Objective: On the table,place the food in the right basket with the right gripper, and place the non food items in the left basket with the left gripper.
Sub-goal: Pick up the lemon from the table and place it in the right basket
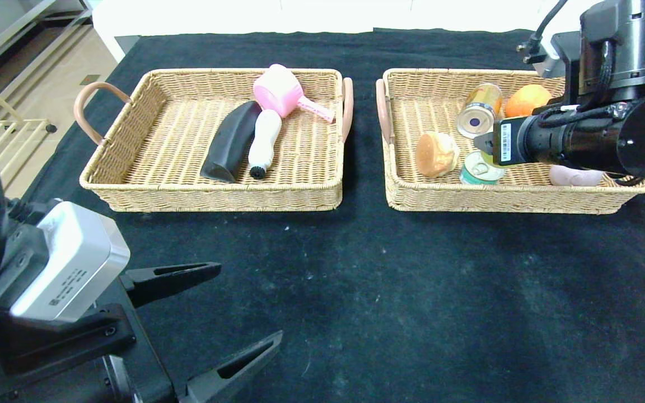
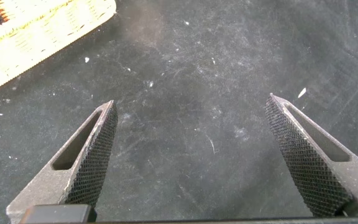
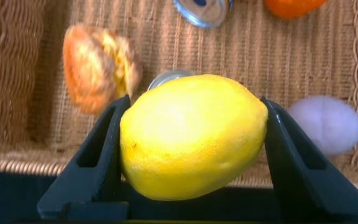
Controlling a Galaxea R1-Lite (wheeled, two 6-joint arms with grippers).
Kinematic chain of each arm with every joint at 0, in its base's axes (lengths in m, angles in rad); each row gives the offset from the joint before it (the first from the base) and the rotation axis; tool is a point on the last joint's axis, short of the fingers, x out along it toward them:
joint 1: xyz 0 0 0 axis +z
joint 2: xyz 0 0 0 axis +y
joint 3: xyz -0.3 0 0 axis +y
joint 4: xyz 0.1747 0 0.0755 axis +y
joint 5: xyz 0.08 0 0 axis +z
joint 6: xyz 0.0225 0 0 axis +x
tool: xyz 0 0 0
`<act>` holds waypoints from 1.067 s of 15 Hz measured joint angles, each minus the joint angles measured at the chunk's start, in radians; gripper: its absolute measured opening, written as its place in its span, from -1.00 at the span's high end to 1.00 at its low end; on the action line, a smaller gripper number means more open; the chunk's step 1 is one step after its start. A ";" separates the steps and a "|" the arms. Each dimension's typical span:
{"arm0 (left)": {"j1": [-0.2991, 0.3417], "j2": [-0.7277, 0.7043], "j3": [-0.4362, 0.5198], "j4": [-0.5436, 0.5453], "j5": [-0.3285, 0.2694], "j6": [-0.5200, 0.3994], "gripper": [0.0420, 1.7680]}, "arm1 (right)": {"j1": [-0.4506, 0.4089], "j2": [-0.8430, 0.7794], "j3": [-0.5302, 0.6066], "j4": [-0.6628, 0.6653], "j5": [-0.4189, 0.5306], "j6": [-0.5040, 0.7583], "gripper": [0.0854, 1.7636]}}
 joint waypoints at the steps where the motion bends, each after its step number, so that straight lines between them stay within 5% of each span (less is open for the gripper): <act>1: 0.000 0.000 0.000 0.000 0.000 -0.001 -0.94 | -0.019 0.009 -0.001 -0.032 0.003 -0.002 -0.51; 8: 0.000 -0.001 0.000 -0.001 -0.002 -0.001 -0.94 | -0.049 0.048 -0.001 -0.070 0.005 -0.002 -0.51; 16: 0.001 -0.003 0.000 -0.001 -0.002 -0.001 -0.94 | -0.044 0.054 -0.002 -0.076 0.006 -0.017 -0.80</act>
